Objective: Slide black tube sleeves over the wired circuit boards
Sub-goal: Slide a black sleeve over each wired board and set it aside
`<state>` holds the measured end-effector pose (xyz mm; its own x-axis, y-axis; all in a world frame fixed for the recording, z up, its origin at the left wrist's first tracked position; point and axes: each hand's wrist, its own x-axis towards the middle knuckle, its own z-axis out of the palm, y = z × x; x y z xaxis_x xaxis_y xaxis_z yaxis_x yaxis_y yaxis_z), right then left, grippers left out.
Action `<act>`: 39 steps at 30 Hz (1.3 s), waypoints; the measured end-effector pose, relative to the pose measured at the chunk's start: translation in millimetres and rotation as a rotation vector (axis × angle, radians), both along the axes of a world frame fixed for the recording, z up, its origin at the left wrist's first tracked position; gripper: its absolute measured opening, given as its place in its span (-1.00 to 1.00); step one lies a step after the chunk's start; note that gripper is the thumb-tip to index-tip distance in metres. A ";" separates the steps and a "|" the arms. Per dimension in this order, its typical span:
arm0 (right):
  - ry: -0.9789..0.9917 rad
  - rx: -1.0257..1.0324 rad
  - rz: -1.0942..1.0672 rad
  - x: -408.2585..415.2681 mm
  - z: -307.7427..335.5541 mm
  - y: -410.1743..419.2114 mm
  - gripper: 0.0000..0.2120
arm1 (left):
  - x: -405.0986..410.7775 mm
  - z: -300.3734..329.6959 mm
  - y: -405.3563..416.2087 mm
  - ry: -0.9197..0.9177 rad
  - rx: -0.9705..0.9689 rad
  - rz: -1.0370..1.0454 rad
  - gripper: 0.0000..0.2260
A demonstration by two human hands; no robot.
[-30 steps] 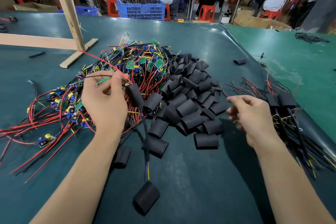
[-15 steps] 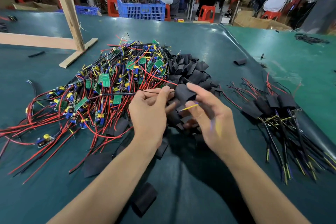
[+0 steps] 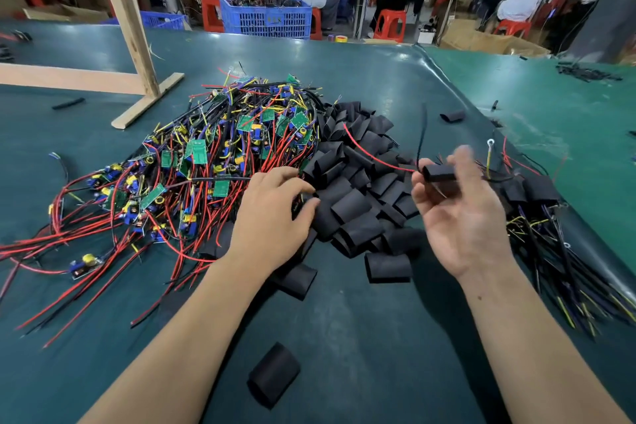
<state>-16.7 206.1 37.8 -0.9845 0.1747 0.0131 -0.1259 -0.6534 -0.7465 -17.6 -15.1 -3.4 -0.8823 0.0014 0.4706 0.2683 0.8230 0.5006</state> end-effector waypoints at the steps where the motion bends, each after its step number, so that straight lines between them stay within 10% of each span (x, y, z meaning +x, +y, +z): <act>1: 0.011 0.048 0.000 -0.7 -1.4 -0.9 -0.93 | -0.7 -0.5 -1.8 -0.007 0.034 0.042 -0.80; 9: 0.077 0.236 0.009 -4.5 -12.6 -4.6 -0.62 | -1.8 5.5 -12.3 -0.118 0.150 0.105 -0.79; 15: 0.070 0.408 -0.008 -3.9 -18.3 -7.1 -0.77 | -0.4 7.2 -17.1 -0.132 0.068 0.023 -0.73; 27: 0.119 0.306 0.101 -0.8 -15.6 -9.8 -0.40 | -1.2 8.7 -21.8 -0.007 0.148 0.137 -0.88; 35: 0.085 0.464 0.053 1.6 -13.6 -13.0 -0.74 | 16.6 26.1 -4.0 0.040 0.430 -0.112 -0.88; 39: 0.079 0.443 0.018 4.0 -17.0 -23.6 -0.76 | 30.1 24.7 21.7 -0.038 0.399 -0.376 -0.58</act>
<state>-12.7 182.5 20.8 -0.9803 0.1177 0.1584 -0.1855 -0.2758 -0.9431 12.6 6.7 21.2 -0.8718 0.1474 0.4671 0.4829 0.4179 0.7695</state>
